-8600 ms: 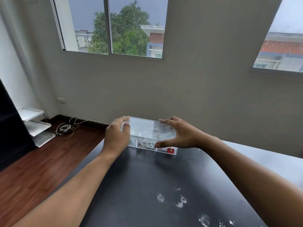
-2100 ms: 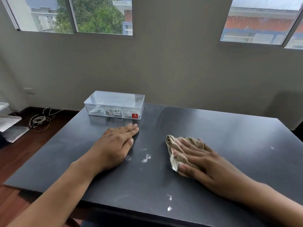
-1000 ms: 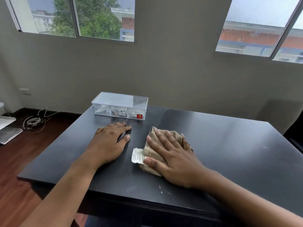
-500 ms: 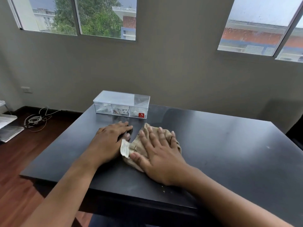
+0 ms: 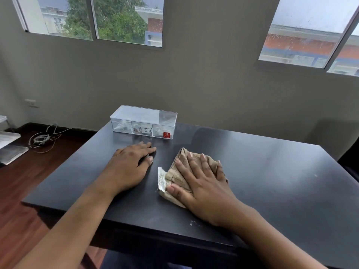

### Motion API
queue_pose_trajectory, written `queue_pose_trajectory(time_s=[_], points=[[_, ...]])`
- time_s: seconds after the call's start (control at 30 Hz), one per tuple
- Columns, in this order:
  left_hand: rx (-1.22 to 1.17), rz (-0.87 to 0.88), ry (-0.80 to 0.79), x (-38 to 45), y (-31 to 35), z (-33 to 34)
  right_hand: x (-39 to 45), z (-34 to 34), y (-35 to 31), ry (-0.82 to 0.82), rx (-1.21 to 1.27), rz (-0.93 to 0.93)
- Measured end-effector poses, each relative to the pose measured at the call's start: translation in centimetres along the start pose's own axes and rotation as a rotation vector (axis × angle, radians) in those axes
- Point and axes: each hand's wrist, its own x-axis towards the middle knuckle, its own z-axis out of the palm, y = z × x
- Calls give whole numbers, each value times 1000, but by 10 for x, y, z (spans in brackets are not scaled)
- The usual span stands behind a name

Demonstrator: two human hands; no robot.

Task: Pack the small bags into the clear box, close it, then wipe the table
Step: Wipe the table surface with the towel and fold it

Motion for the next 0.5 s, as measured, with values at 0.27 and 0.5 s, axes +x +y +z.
queue_pose_trajectory(time_s=[0.27,0.5], points=[[16,5,9,0,2,2,-40,-15,30,-89,-1,-41],[16,14,23,-1,3,3,-5,2,-6,48,-17,128]])
